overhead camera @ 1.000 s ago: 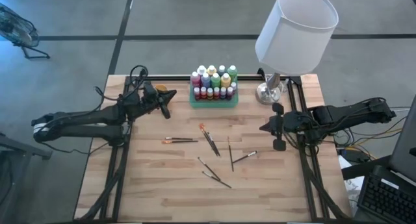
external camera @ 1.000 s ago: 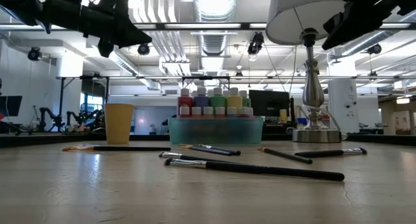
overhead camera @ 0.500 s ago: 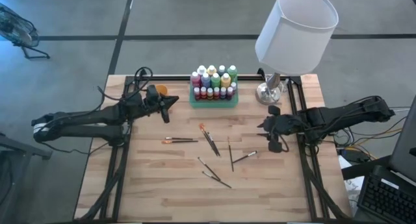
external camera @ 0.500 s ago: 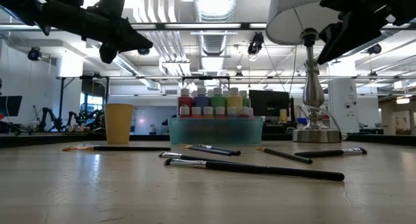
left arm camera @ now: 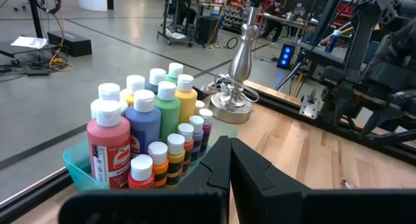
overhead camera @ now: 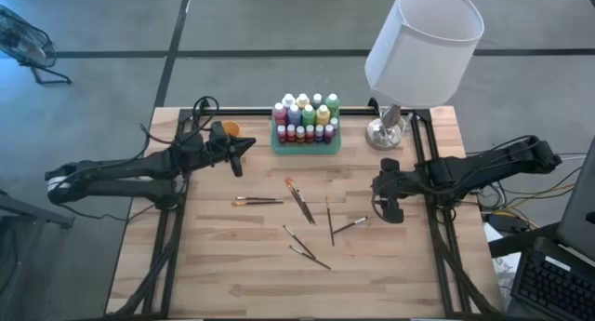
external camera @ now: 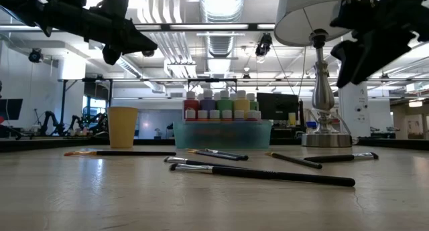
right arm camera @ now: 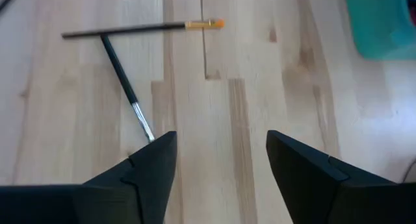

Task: Pick & Place Paint Supplies
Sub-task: Put the silver paintbrush into the orange cup

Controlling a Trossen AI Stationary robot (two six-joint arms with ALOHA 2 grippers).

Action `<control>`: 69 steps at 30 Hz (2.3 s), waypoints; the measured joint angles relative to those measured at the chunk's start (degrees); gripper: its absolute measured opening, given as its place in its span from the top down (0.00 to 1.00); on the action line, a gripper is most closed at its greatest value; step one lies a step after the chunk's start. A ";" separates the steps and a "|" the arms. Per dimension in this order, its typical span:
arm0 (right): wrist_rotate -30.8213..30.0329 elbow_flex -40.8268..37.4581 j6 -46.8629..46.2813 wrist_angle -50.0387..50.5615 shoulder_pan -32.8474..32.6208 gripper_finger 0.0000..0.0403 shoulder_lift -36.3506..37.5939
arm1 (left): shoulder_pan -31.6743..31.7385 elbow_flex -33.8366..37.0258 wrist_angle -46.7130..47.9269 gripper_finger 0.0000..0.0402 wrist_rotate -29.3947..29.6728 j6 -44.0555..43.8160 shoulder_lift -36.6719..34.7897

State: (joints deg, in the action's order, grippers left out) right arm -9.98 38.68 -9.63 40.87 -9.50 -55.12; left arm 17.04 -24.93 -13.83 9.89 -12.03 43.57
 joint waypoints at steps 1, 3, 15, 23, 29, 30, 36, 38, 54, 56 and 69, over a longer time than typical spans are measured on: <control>0.01 -0.19 0.05 0.48 0.00 0.42 -0.42 | 0.00 0.00 0.26 0.99 0.00 0.00 0.00; 0.83 -0.49 0.19 0.50 0.00 0.40 -1.24 | 0.00 0.00 0.88 0.99 0.00 0.02 0.00; 3.19 -1.35 0.66 -1.24 0.00 0.40 -10.90 | 0.00 0.00 4.71 0.99 0.00 -0.55 0.02; 8.85 -2.75 -0.94 -5.12 -0.02 0.46 -17.12 | 0.00 0.00 7.43 0.99 0.02 -0.61 0.02; 10.18 -3.69 -0.86 -8.20 -0.34 0.48 -20.44 | 0.00 0.00 8.58 0.99 0.02 -0.61 0.02; 10.29 -3.92 -0.84 -8.58 -0.43 0.49 -20.94 | 0.00 0.00 8.81 0.99 0.00 -0.61 0.02; 11.56 -5.32 -1.86 -12.38 -2.01 0.51 -23.29 | 0.00 0.00 9.40 0.99 0.01 -0.63 0.02; 11.95 -5.96 -2.50 -14.98 -2.81 0.52 -23.81 | 0.00 0.00 9.38 0.99 0.00 -0.62 0.02; 9.18 -7.37 -5.01 -17.73 -5.64 0.69 -23.81 | 0.00 0.00 9.57 0.99 0.02 -0.44 0.02; 9.20 -7.37 -4.98 -17.73 -5.64 0.73 -23.81 | 0.00 0.00 9.56 0.99 0.02 -0.39 0.02; 10.24 -7.31 -5.21 -15.38 -5.66 0.97 -23.51 | -0.02 0.00 9.56 0.99 0.00 0.62 0.02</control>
State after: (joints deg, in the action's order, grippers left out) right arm 0.27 31.38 -14.84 25.48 -15.16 -78.63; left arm 17.02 -24.93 -4.27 9.89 -11.41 43.59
